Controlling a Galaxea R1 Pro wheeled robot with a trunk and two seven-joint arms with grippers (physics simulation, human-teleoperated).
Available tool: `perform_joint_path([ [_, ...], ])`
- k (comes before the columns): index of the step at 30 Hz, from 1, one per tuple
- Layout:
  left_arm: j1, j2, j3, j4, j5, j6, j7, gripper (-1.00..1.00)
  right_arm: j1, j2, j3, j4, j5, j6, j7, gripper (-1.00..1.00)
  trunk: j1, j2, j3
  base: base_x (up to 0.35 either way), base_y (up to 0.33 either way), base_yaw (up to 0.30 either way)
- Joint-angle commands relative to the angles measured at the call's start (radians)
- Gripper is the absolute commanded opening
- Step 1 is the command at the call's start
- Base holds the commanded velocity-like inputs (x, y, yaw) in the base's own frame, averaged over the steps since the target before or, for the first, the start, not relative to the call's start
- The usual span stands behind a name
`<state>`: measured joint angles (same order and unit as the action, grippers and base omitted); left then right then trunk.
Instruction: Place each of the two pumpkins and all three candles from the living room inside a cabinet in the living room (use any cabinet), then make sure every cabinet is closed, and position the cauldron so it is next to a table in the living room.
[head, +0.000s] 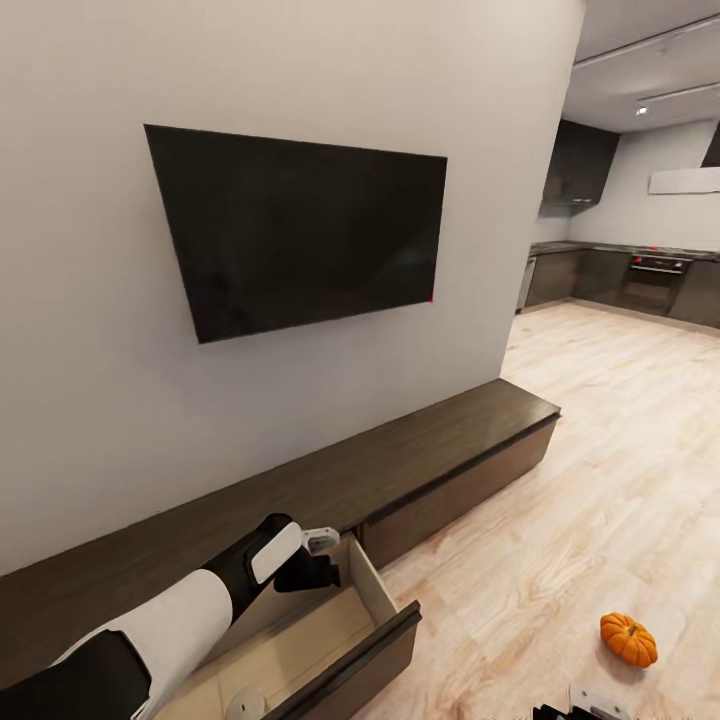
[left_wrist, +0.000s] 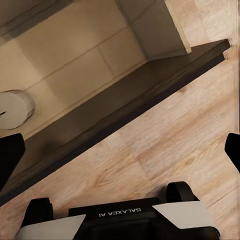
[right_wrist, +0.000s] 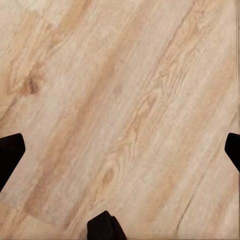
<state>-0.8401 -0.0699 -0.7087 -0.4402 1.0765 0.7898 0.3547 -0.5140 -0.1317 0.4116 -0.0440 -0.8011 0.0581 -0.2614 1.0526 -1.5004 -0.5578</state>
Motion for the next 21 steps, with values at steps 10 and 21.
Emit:
perform_joint_path([
  [10, 0.001, 0.001, 0.0, 0.0, -0.001, -0.001, 0.004, 1.0, 0.0, -0.005, -0.007, 0.003, -0.002, 0.001, 0.007, 1.0, -0.038, 0.07, 0.031, 0.0, 0.0, -0.261],
  [21, 0.001, 0.001, 0.0, 0.0, 0.0, 0.0, 0.004, 1.0, 0.006, 0.0, -0.008, 0.015, -0.003, -0.012, 0.008, 1.0, -0.081, 0.147, 0.058, 0.0, 0.0, -0.249],
])
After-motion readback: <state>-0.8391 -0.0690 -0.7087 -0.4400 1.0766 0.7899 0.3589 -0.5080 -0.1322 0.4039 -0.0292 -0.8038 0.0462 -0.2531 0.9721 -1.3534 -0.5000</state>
